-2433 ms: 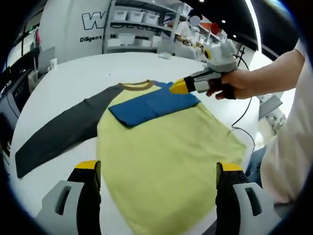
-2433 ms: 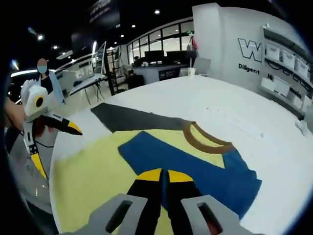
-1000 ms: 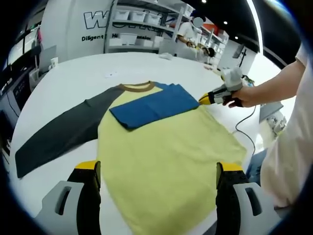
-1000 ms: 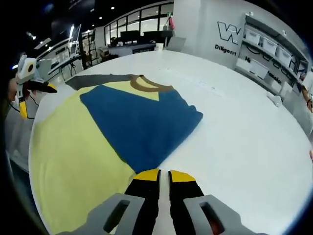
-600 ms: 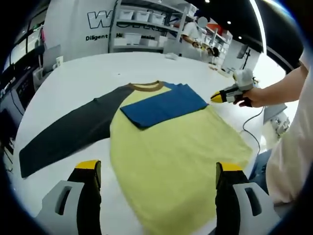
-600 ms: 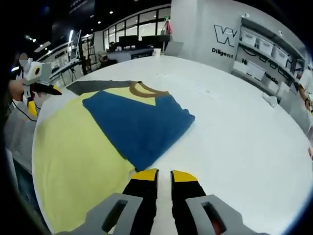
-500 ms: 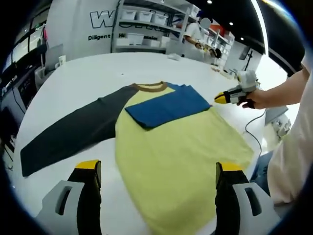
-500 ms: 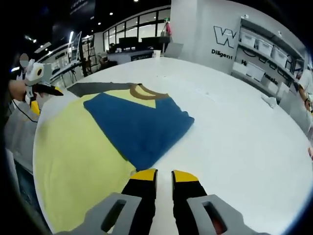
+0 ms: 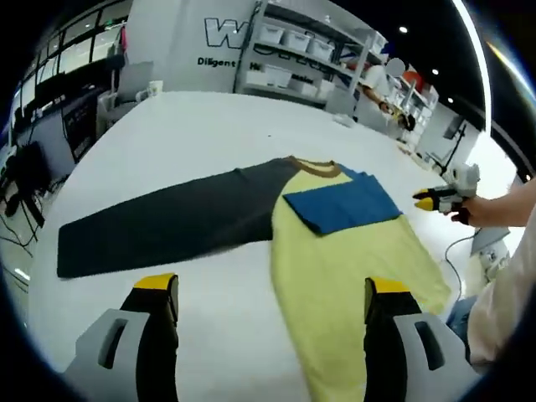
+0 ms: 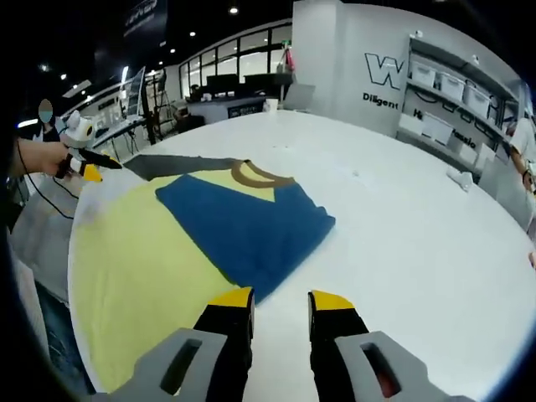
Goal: Fold the garment on the visible template until the final outline fits inside the template.
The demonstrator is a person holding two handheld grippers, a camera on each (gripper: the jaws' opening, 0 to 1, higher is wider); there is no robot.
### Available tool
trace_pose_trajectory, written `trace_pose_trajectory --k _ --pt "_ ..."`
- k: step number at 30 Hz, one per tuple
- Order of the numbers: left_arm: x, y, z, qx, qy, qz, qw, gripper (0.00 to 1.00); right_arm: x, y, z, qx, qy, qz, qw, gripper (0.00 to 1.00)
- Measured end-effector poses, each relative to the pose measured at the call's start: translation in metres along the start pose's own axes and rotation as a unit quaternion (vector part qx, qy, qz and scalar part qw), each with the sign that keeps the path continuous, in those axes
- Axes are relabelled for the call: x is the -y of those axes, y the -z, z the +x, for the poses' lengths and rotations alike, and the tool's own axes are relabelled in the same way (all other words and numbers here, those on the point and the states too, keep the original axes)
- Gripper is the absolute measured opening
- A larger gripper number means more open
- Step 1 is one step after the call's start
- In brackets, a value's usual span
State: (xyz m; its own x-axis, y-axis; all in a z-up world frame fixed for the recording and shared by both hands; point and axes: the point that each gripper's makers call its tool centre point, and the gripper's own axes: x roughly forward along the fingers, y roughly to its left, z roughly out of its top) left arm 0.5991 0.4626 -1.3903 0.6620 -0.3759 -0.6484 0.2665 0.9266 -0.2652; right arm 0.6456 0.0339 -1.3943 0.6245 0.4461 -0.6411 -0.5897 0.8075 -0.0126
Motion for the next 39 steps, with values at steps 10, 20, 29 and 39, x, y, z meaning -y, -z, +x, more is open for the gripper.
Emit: trace_pose_trajectory --k 10,20,29,39 --pt "-0.078 -0.003 -0.015 0.037 -0.072 -0.105 0.9911 0.81 -0.005 -0.001 -0.016 0.016 -0.002 0.009 0.9998 0.26" --pt "-0.141 -0.002 -0.029 0.069 -0.145 -0.181 0.9703 0.77 -0.007 -0.001 -0.027 0.020 0.003 0.017 0.9996 0.28" --pt "-0.172 0.005 -0.030 0.079 -0.181 -0.226 0.9539 0.67 -0.005 0.004 -0.036 0.017 0.010 0.022 0.9996 0.28" --pt "-0.178 0.004 -0.031 0.088 -0.215 -0.245 0.9414 0.48 -0.005 0.005 -0.041 0.013 0.016 0.024 0.9995 0.28"
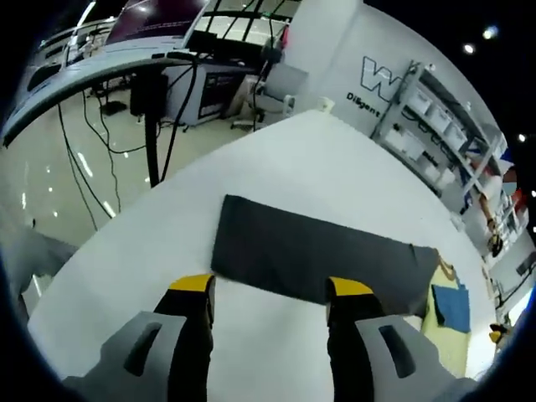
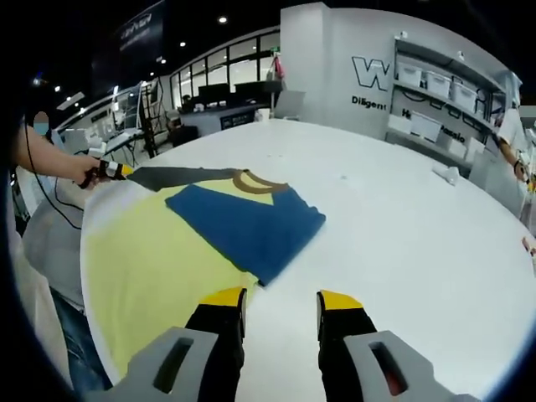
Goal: Fold the garment on the visible template until the final outline fits inside the template.
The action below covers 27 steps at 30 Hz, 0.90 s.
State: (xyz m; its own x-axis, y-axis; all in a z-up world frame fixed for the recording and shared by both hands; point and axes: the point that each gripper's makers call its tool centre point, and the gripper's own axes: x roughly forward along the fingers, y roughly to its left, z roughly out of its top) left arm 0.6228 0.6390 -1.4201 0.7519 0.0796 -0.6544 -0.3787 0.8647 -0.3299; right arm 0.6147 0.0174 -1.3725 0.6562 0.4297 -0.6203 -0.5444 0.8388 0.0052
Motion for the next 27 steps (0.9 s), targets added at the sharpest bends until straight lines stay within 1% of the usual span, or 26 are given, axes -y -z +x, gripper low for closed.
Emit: trace_pose_trajectory --k 2,4,10,13,15,19,22,23,24,25,27 --pt "-0.002 -0.001 0.002 0.001 -0.010 0.008 0.9999 0.44 0.000 0.000 0.000 0.000 0.001 0.001 1.0000 0.28" --pt "-0.003 -0.002 0.003 0.002 -0.014 0.002 0.9999 0.40 0.000 -0.001 -0.001 0.000 0.002 0.001 1.0000 0.28" --pt "-0.011 -0.007 0.008 0.003 -0.031 -0.014 0.9994 0.25 0.000 -0.001 0.001 -0.002 0.002 0.000 1.0000 0.27" --pt "-0.017 -0.007 0.007 0.003 -0.046 -0.014 0.9988 0.15 0.000 0.000 0.000 -0.003 0.003 -0.002 1.0000 0.27" --pt "-0.023 -0.007 0.006 0.001 -0.058 -0.015 0.9982 0.07 0.000 0.000 0.000 -0.005 0.004 -0.003 1.0000 0.27" --pt "-0.024 -0.009 0.005 -0.001 -0.053 -0.021 0.9984 0.04 0.002 0.000 -0.001 -0.006 0.006 -0.004 1.0000 0.27" --pt "-0.024 -0.009 0.004 -0.001 -0.045 -0.034 0.9984 0.03 0.001 -0.001 -0.001 -0.006 0.007 -0.005 0.9999 0.26" --pt "-0.022 -0.013 0.002 0.011 -0.040 -0.043 0.9982 0.03 0.001 -0.001 -0.001 -0.006 0.006 -0.006 0.9999 0.26" --pt "-0.022 -0.014 0.001 0.013 -0.038 -0.045 0.9982 0.03 0.001 -0.001 -0.001 -0.006 0.006 -0.006 0.9999 0.26" --pt "-0.021 -0.016 0.000 0.018 -0.036 -0.045 0.9982 0.02 0.001 -0.002 -0.001 -0.004 0.007 -0.006 0.9999 0.26" --pt "-0.025 -0.024 0.005 0.028 -0.028 -0.039 0.9985 0.02 0.001 -0.002 -0.001 -0.004 0.006 -0.005 1.0000 0.26"
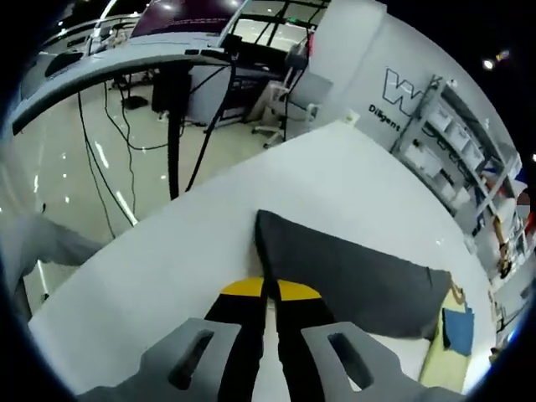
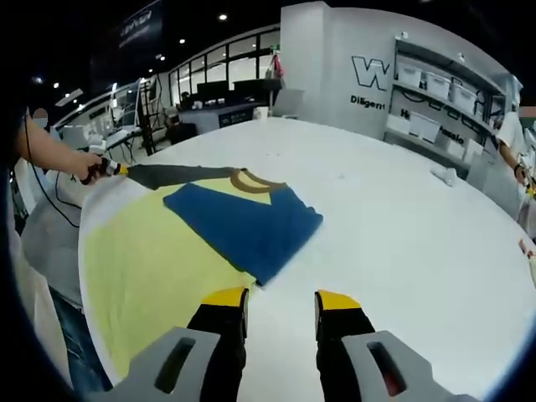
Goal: Fold the garment on the visible template until the final outline fits inside the template.
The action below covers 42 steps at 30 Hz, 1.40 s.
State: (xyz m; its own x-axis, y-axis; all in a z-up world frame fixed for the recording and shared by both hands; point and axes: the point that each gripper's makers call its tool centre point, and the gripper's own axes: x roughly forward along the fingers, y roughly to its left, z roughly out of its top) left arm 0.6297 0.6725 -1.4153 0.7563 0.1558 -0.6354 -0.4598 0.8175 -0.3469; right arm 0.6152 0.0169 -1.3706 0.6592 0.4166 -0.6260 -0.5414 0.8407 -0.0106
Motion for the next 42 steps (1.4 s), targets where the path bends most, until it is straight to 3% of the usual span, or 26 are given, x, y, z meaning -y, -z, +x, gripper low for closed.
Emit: trace_pose_trajectory --k 6,12,15,18,27,31,38,42 --pt "0.015 -0.031 0.002 0.053 0.047 -0.001 0.9975 0.02 -0.003 -0.001 0.000 0.002 -0.002 0.001 1.0000 0.26" --pt "0.071 -0.055 -0.023 0.107 0.118 0.002 0.9873 0.02 -0.007 -0.003 0.001 0.007 -0.006 0.001 1.0000 0.25" --pt "0.103 -0.059 -0.035 0.118 0.150 0.011 0.9815 0.02 -0.009 -0.003 0.001 0.010 -0.007 0.002 0.9999 0.25" --pt "0.136 -0.062 -0.046 0.126 0.184 0.017 0.9747 0.02 -0.010 -0.003 0.000 0.012 -0.008 0.003 0.9999 0.25" --pt "0.208 -0.069 -0.066 0.132 0.266 0.046 0.9538 0.02 -0.006 0.002 -0.006 0.016 -0.003 0.009 0.9998 0.25" --pt "0.230 -0.070 -0.071 0.131 0.293 0.051 0.9457 0.02 -0.005 0.003 -0.008 0.019 -0.002 0.012 0.9997 0.26" --pt "0.274 -0.069 -0.087 0.131 0.357 0.049 0.9237 0.02 -0.003 0.005 -0.011 0.021 0.000 0.018 0.9996 0.28" --pt "0.284 -0.060 -0.089 0.117 0.377 0.043 0.9177 0.02 -0.002 0.008 -0.013 0.020 0.001 0.021 0.9996 0.28"
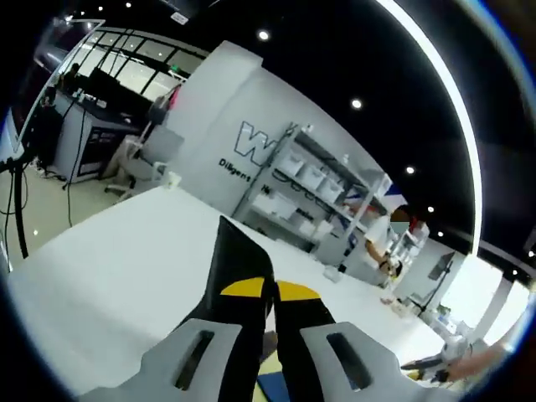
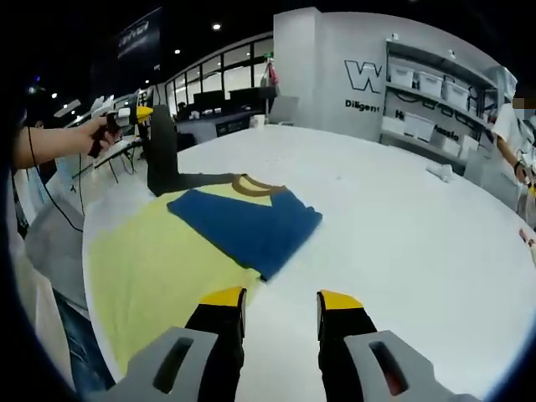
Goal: Fold the garment on the visible template until the final outline fits inside the template.
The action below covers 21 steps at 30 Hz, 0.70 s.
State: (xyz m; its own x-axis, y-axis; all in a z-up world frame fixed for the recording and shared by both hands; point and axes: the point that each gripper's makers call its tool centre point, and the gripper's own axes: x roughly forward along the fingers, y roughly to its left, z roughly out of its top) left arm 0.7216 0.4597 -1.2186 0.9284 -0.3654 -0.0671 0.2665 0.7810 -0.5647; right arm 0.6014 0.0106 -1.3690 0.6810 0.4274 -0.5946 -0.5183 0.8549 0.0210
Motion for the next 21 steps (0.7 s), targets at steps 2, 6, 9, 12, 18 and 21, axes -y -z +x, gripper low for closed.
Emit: trace_pose_trajectory --k 2,6,9,12,18,21 --pt "0.011 0.004 0.002 -0.006 0.019 -0.005 0.9998 0.02 0.001 0.000 -0.001 0.000 0.001 0.000 1.0000 0.28" --pt "0.030 0.008 0.009 -0.012 0.045 -0.004 0.9989 0.02 0.003 0.001 -0.003 0.000 0.003 0.002 1.0000 0.28" --pt "0.045 0.011 0.014 -0.018 0.064 -0.003 0.9977 0.02 0.004 0.002 -0.004 0.001 0.004 0.003 1.0000 0.28" --pt "0.064 0.016 0.021 -0.028 0.089 0.000 0.9957 0.02 0.004 0.002 -0.004 0.002 0.005 0.004 1.0000 0.28" --pt "0.098 0.022 0.030 -0.039 0.128 0.003 0.9910 0.02 0.004 0.006 -0.006 0.003 0.007 0.008 0.9999 0.28" --pt "0.112 0.029 0.034 -0.049 0.146 0.003 0.9881 0.02 0.004 0.009 -0.007 0.002 0.007 0.010 0.9999 0.28"
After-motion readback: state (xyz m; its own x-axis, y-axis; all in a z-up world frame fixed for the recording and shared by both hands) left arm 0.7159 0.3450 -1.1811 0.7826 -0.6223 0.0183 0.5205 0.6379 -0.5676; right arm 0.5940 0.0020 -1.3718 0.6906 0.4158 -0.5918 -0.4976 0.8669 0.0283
